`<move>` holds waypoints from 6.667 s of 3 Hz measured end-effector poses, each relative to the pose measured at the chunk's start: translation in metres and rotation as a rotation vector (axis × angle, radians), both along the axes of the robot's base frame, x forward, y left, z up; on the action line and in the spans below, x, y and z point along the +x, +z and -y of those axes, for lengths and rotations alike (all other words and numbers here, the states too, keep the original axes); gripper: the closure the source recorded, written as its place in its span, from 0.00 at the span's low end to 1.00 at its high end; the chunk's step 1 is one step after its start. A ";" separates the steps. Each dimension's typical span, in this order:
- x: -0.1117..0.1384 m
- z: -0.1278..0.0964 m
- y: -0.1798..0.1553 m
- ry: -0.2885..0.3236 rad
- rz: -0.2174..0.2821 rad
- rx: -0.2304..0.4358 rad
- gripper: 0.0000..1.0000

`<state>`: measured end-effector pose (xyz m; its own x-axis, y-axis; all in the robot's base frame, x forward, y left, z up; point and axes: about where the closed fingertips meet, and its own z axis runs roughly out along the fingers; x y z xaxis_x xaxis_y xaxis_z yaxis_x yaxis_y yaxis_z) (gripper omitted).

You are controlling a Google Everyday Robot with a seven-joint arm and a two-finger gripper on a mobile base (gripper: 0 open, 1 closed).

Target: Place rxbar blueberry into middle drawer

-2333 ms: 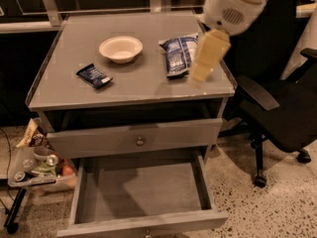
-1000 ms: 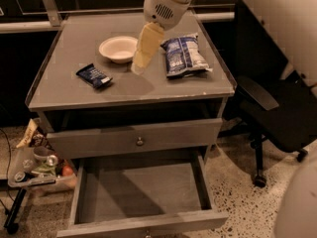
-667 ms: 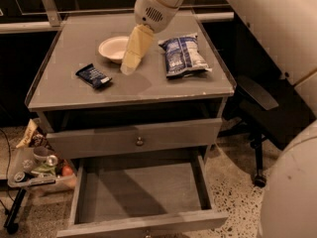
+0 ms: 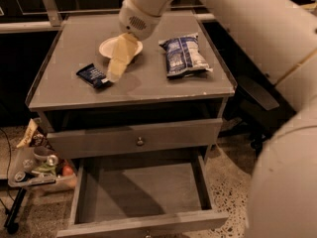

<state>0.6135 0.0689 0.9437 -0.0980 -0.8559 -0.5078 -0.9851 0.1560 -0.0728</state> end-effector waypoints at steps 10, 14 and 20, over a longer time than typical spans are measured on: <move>0.038 -0.127 -0.093 0.089 -0.209 0.019 0.00; 0.054 -0.118 -0.112 0.051 -0.219 -0.005 0.42; 0.041 -0.110 -0.108 0.018 -0.213 -0.014 1.00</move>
Offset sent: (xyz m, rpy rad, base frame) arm 0.0126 0.1163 -0.0593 -0.0977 0.1213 0.1137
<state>0.6548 0.1785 0.8361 -0.1870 -0.8654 -0.4649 -0.9810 0.1392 0.1355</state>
